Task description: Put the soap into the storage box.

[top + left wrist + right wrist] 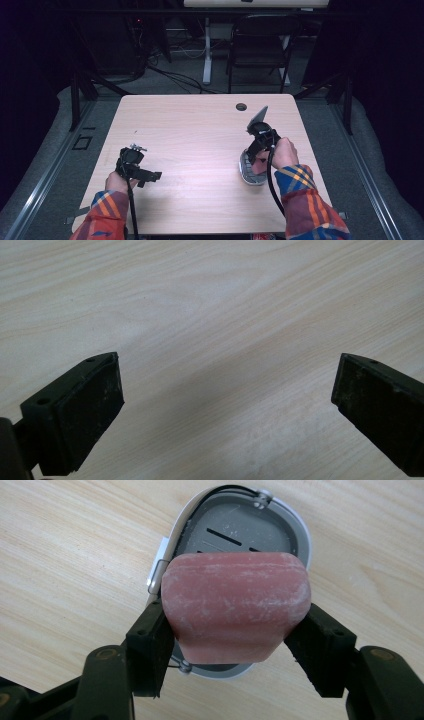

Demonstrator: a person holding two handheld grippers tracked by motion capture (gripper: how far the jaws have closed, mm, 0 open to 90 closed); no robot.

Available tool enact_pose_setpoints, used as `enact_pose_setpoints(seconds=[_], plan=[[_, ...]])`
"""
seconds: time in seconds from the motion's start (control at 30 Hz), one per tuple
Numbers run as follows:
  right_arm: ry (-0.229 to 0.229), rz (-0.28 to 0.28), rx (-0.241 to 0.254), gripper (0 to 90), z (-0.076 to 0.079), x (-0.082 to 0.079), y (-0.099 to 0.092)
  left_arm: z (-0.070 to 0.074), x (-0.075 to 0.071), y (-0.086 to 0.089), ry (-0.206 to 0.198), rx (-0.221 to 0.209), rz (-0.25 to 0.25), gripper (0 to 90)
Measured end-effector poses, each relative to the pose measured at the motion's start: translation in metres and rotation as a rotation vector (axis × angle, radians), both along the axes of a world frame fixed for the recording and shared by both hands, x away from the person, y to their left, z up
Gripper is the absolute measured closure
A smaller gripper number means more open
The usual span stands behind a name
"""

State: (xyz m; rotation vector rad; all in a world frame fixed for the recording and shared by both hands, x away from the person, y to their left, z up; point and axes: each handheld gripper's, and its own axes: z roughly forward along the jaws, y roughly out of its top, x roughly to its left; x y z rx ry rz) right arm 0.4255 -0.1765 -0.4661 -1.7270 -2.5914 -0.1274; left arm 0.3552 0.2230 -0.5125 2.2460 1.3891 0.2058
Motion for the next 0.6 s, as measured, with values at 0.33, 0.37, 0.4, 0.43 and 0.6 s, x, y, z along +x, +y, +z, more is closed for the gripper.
enact_pose_setpoints(seconds=[0.33, 0.37, 0.4, 0.43, 0.6], plan=[[0.02, -0.069, 0.014, 37.0, -0.011, 0.003, -0.002, 0.0, 0.0, -0.001, 0.003, 0.001, -0.005, 0.0], [0.049, -0.053, -0.01, 37.1, -0.008, 0.005, -0.003, 0.0, 0.0, -0.001, 0.004, 0.001, -0.007, 0.0], [0.039, -0.057, -0.009, 37.1, -0.009, 0.005, -0.004, 0.0, 0.0, -0.001, 0.003, 0.001, -0.007, 0.0], [0.025, -0.073, 0.001, 37.3, -0.01, 0.005, -0.005, 0.0, 0.0, -0.001, 0.004, 0.001, -0.008, 0.0], [-0.001, -0.106, 0.04, 35.8, -0.012, 0.003, -0.009, 0.0, 0.0, -0.001, 0.006, 0.003, -0.01, 0.0]])
